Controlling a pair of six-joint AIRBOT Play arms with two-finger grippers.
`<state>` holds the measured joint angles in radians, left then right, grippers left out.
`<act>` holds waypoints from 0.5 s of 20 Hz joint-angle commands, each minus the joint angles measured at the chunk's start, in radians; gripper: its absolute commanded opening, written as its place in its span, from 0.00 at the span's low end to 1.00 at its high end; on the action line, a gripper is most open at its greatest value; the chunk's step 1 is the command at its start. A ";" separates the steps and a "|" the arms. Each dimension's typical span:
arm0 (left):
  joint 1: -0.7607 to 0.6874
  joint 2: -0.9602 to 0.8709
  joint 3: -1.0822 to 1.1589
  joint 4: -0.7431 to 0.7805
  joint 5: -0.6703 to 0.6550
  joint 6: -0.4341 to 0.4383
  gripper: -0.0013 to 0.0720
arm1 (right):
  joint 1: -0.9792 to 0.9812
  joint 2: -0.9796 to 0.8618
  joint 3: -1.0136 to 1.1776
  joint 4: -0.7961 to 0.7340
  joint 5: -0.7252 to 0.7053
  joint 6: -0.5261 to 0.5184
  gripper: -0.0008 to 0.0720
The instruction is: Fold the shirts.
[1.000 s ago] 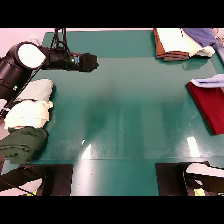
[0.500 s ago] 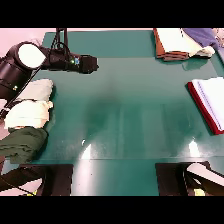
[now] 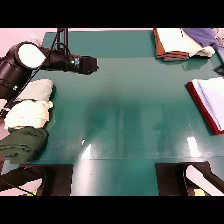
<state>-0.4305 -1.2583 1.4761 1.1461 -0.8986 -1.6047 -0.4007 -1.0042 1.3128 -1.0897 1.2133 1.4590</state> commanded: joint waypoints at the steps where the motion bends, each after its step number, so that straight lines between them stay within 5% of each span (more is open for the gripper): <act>1: 0.000 -0.001 0.000 -0.002 -0.003 0.000 0.06 | 0.280 0.042 0.001 0.013 -0.076 -0.037 0.41; 3: 0.000 -0.001 0.000 -0.002 0.006 0.000 0.06 | 0.377 0.058 0.001 0.013 -0.111 -0.040 0.03; 10: 0.000 -0.001 0.000 -0.002 0.046 0.000 0.06 | 0.455 0.058 0.002 0.018 -0.110 -0.038 0.03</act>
